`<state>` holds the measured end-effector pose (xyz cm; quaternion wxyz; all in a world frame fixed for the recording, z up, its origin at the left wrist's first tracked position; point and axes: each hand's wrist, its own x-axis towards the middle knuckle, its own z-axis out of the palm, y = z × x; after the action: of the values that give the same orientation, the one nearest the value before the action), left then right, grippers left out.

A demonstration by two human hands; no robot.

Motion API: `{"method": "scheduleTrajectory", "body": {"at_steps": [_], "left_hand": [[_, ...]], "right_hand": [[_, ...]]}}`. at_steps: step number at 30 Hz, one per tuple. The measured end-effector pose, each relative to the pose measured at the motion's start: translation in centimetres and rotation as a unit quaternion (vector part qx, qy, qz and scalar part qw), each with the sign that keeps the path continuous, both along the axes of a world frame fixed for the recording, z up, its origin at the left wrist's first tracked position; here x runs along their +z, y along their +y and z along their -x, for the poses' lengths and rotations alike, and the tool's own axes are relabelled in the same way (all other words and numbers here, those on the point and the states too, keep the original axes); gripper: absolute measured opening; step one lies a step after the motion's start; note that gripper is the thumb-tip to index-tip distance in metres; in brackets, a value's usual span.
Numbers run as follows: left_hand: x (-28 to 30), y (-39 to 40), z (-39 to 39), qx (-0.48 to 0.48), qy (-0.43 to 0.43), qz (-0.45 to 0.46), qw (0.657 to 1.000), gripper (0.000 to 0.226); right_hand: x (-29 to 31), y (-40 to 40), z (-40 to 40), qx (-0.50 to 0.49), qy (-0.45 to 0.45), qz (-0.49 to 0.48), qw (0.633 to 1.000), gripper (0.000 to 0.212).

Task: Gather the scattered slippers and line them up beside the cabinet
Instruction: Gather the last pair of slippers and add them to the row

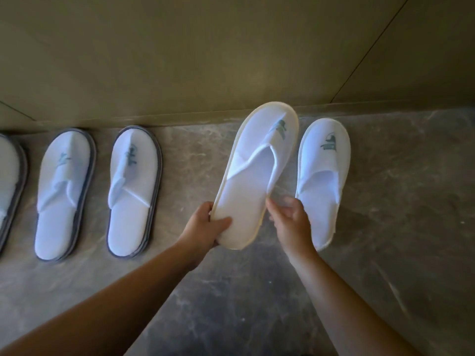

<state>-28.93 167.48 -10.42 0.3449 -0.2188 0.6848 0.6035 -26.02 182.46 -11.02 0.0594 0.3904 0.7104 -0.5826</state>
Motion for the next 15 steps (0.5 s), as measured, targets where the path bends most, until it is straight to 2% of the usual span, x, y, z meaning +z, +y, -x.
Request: {"method": "scheduleTrajectory", "body": {"at_steps": [3,6,8,10,15], "left_hand": [[0.6,-0.3,0.1,-0.054,0.023,0.021,0.998,0.020],[1.0,-2.4,0.5,-0.137,0.073,0.062,0.986,0.028],[0.8,-4.7,0.4,-0.175,0.098,0.104,0.974,0.037],[0.3,-7.4,0.6,-0.195,0.136,0.193,0.952,0.051],[-2.1,-13.5,1.3,-0.260,0.229,0.368,0.863,0.072]], "right_hand": [[0.0,-2.1,0.9,-0.054,0.022,0.110,0.992,0.027],[-0.3,-3.0,1.1,-0.073,0.030,0.146,0.986,0.014],[-0.5,-3.8,1.4,-0.043,0.022,0.116,0.992,0.018],[-0.6,-4.3,2.2,-0.006,0.013,0.065,0.998,0.021],[-1.4,-4.9,4.1,0.100,-0.023,-0.035,0.994,0.023]]}}
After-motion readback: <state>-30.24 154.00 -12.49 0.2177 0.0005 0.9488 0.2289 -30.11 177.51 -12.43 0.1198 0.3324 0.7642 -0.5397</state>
